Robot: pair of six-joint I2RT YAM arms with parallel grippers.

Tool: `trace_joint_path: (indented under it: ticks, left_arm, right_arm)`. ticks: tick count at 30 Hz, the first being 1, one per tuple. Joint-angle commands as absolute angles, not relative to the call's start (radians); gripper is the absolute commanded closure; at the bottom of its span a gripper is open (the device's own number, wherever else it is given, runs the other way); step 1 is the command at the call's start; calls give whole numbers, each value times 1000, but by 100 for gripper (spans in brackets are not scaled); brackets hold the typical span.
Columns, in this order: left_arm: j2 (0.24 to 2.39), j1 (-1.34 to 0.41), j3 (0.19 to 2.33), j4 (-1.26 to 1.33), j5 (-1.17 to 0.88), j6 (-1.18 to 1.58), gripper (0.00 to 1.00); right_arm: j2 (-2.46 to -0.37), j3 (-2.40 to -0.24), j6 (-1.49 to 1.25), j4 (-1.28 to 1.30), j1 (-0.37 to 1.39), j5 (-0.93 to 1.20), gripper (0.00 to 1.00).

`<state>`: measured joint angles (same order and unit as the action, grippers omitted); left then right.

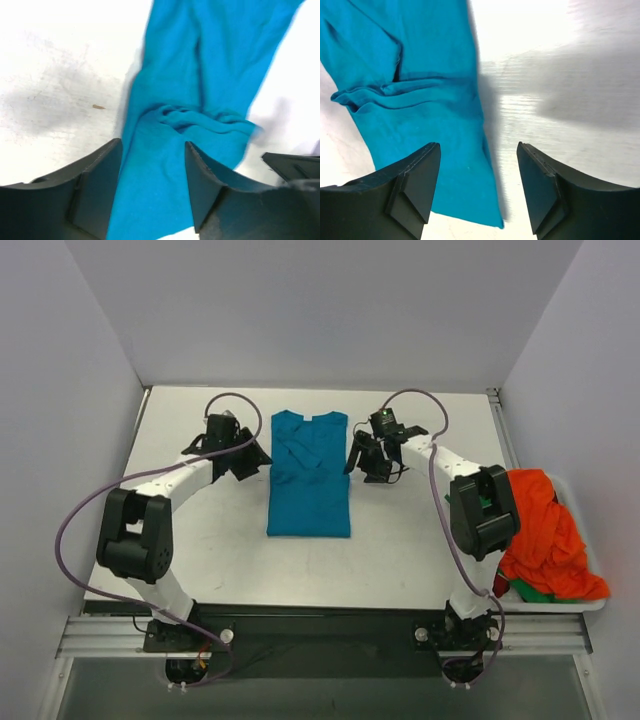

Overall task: Fold and stack the t-shirts
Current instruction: Fold the folded rectangular tshirt in 1/3 of the way

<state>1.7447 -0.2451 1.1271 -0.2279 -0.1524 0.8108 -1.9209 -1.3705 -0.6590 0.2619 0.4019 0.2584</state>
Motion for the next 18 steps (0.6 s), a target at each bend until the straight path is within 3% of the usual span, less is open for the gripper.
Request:
trace_joint_path:
  ticks: [1,3,5,9,11,18]
  left_arm:
    - [1622,-265,1129,-198,-144,787,41]
    - [1598,-288,1126,-193,-146,788,51]
    - [1611,-333,1135,-195,-147,793,68]
    - [1683,-393,1170,-192,-149,798,89]
    - [1744,-408,1198,-180,-159,799,96]
    - [1911,-344,1235,-98,-215,813,100]
  right_arm:
    - [-1809,-1371,-603,321,408,195,39]
    - [-1781,-1365,-592,321,440,170,50]
    - [-1787,-1376,-584,322,477,152,58]
    - [-1848,-1408,-586,322,495,161,70]
    - [-1894,-1433,-583,321,495,179,72]
    - [-2035,-1523,-566,316,469,233,72]
